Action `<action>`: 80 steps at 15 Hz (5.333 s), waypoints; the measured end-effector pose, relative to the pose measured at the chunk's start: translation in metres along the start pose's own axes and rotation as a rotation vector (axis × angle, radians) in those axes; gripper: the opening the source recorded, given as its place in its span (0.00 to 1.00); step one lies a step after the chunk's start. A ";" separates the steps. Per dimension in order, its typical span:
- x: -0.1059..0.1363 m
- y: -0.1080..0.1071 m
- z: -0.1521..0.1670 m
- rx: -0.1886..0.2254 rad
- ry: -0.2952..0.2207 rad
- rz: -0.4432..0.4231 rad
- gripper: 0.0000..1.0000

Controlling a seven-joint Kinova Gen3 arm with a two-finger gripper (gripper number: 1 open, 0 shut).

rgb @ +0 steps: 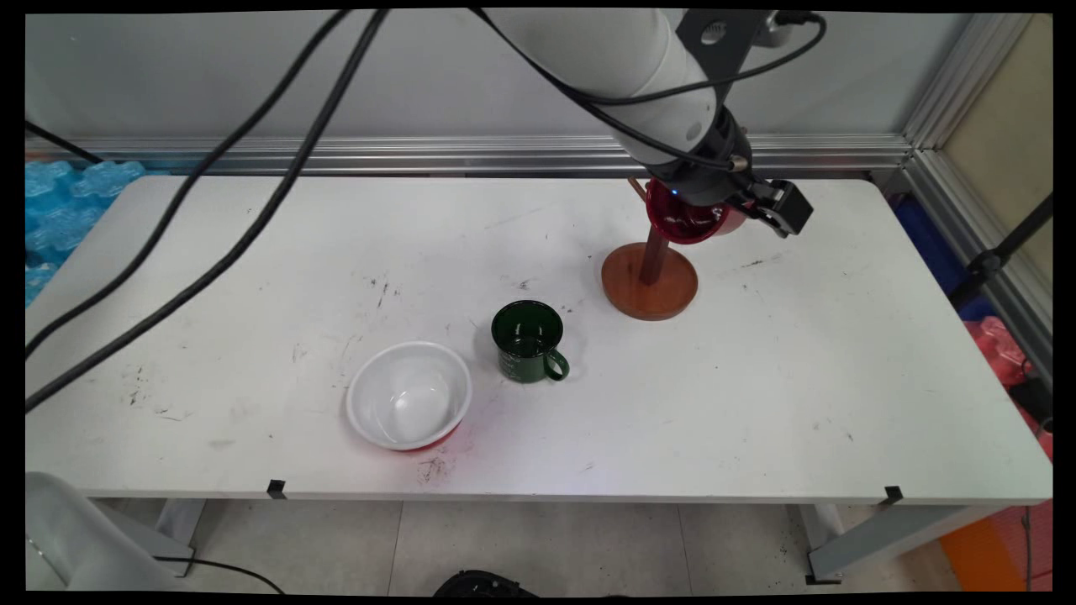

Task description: Pick up the red mug from the rack, then place the picked object on the table

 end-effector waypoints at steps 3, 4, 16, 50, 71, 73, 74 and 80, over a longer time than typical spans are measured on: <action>-0.001 -0.002 0.010 0.012 0.003 -0.014 1.00; -0.001 -0.003 0.012 0.017 0.004 -0.019 0.00; -0.011 -0.012 0.021 0.070 0.020 -0.038 0.00; -0.008 0.017 -0.041 -0.081 0.112 0.107 0.00; -0.032 -0.079 -0.144 -0.087 0.000 0.548 0.00; -0.035 -0.098 -0.152 -0.067 -0.031 0.584 0.00; -0.037 -0.108 -0.156 -0.055 -0.048 0.601 0.00; -0.048 -0.160 -0.163 0.005 -0.168 0.703 0.00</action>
